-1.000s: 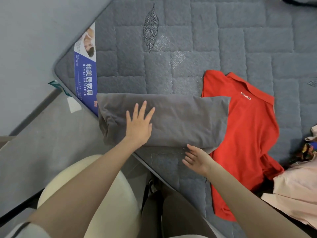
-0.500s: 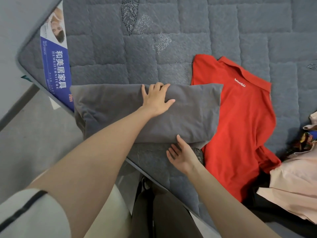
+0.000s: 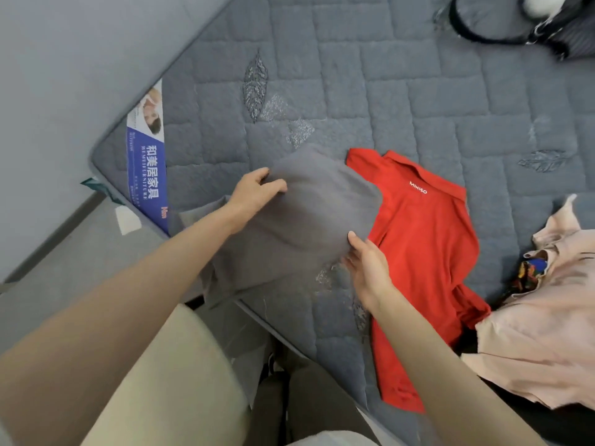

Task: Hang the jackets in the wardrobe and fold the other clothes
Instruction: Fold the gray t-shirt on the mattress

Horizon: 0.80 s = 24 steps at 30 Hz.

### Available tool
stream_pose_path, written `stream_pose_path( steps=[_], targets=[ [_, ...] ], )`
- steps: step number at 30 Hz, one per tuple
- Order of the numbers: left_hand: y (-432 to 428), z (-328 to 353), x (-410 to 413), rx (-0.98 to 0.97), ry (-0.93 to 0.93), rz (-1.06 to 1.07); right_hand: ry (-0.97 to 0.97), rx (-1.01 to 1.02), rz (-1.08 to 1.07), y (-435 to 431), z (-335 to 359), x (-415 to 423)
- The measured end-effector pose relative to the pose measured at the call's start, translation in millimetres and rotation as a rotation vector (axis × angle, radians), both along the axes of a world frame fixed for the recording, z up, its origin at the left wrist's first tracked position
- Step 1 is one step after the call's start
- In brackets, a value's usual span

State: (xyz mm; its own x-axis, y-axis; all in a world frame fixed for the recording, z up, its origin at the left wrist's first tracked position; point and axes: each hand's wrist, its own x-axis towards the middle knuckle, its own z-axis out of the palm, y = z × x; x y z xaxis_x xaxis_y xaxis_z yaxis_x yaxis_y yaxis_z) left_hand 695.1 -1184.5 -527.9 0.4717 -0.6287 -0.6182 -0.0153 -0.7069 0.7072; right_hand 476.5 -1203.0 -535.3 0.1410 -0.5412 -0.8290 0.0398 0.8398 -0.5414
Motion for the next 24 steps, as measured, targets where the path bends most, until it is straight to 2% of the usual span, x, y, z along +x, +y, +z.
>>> stream_pose_path(
  steps=[6, 12, 17, 20, 24],
  targets=[
    [29, 85, 36, -0.191, 0.148, 0.366, 0.001, -0.454, 0.301, -45, 91, 43],
    [14, 159, 68, -0.438, 0.188, 0.509, -0.073, -0.675, 0.318, -88, 170, 105],
    [13, 200, 78, -0.607, 0.162, 0.524, -0.082, -0.832, 0.307, -106, 219, 123],
    [25, 193, 76, -0.557, 0.105, 0.480, -0.065, -0.862, 0.310, -99, 215, 114],
    [62, 148, 56, -0.323, 0.118, 0.407, 0.068, -0.826, 0.419, -74, 163, 83]
  ],
)
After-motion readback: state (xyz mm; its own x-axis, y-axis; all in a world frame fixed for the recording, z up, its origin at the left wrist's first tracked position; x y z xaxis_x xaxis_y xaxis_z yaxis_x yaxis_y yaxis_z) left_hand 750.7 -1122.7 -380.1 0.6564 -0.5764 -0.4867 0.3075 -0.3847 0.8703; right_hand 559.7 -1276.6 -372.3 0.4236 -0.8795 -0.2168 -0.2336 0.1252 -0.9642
